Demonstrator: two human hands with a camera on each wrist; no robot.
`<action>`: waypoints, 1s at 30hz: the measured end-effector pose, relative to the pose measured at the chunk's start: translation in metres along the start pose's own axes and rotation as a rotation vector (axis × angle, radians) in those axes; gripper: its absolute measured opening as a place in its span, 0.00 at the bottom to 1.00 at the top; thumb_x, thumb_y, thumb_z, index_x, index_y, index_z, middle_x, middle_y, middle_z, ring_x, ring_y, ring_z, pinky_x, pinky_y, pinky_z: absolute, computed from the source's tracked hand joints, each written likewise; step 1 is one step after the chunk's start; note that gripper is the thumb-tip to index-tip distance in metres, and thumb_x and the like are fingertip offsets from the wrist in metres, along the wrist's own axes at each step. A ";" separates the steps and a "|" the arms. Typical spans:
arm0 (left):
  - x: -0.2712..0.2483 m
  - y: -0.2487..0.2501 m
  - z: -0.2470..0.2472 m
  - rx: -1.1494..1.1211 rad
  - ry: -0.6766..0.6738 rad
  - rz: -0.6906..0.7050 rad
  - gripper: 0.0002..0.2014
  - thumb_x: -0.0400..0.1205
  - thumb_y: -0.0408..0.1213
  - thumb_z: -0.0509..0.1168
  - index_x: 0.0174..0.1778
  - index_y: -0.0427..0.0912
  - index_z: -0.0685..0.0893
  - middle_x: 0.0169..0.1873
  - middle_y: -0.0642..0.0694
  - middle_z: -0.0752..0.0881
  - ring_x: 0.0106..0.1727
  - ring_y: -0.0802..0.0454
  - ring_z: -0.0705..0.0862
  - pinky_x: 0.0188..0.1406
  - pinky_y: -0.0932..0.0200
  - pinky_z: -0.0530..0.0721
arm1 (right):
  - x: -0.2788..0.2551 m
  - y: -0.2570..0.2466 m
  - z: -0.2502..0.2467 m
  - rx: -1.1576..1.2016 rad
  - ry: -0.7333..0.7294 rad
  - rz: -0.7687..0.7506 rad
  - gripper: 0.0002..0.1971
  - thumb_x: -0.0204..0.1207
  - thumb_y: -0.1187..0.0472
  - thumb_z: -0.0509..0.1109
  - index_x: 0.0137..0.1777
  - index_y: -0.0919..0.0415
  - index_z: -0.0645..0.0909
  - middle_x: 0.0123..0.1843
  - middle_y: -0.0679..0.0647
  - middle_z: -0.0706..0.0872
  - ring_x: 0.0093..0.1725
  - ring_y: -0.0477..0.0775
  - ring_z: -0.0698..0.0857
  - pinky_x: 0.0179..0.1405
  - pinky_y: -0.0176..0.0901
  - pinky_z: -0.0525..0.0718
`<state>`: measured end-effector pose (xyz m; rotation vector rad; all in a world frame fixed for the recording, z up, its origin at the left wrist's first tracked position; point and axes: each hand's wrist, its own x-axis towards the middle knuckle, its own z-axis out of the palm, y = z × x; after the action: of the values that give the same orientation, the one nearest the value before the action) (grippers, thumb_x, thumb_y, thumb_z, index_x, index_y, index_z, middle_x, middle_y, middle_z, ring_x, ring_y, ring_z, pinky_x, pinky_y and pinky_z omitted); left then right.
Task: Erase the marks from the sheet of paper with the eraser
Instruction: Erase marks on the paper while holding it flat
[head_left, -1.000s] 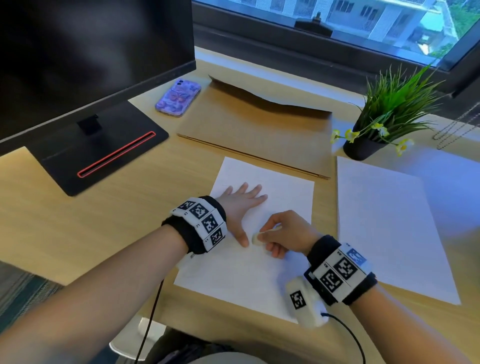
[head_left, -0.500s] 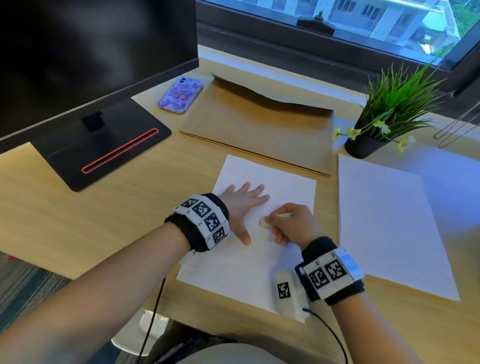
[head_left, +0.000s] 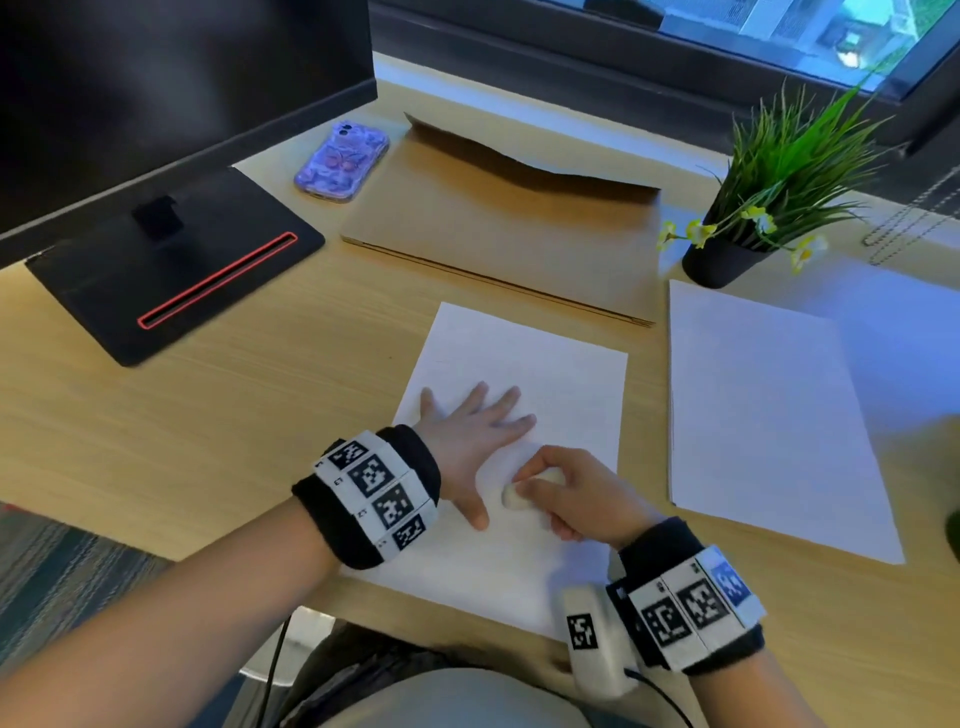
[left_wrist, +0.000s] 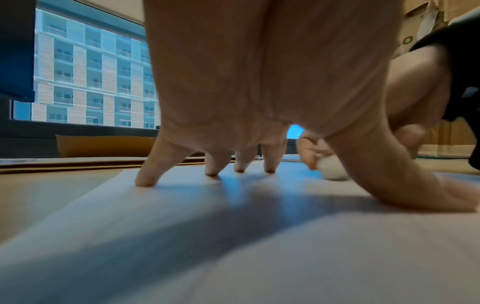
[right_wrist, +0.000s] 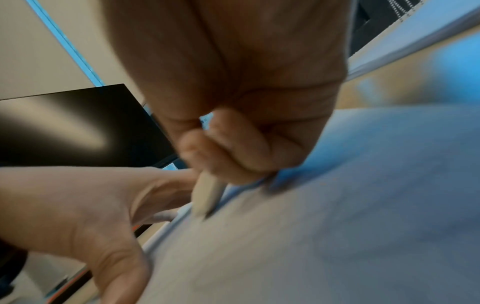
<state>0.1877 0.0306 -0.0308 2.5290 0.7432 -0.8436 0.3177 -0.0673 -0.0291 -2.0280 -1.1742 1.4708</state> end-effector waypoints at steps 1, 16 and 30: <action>0.001 -0.001 0.000 -0.005 0.003 0.001 0.60 0.68 0.54 0.76 0.82 0.55 0.36 0.81 0.52 0.30 0.82 0.44 0.33 0.70 0.20 0.49 | 0.003 0.000 -0.002 0.037 0.069 0.001 0.05 0.80 0.63 0.65 0.42 0.57 0.79 0.21 0.50 0.75 0.15 0.46 0.71 0.16 0.34 0.69; 0.005 -0.004 0.001 -0.043 0.021 0.017 0.62 0.67 0.55 0.77 0.82 0.53 0.34 0.81 0.54 0.30 0.82 0.46 0.33 0.72 0.21 0.46 | 0.007 -0.002 -0.005 0.256 0.264 0.065 0.02 0.79 0.64 0.67 0.46 0.60 0.81 0.25 0.55 0.81 0.18 0.49 0.79 0.17 0.33 0.75; 0.006 -0.005 -0.003 -0.037 -0.003 0.017 0.62 0.68 0.55 0.76 0.82 0.51 0.33 0.80 0.53 0.29 0.82 0.44 0.32 0.71 0.20 0.45 | -0.002 -0.004 0.002 0.073 -0.064 0.070 0.05 0.80 0.63 0.67 0.51 0.60 0.83 0.24 0.53 0.80 0.17 0.46 0.79 0.18 0.35 0.77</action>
<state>0.1903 0.0381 -0.0339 2.4971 0.7283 -0.8204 0.3138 -0.0671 -0.0255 -2.0053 -1.0671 1.5987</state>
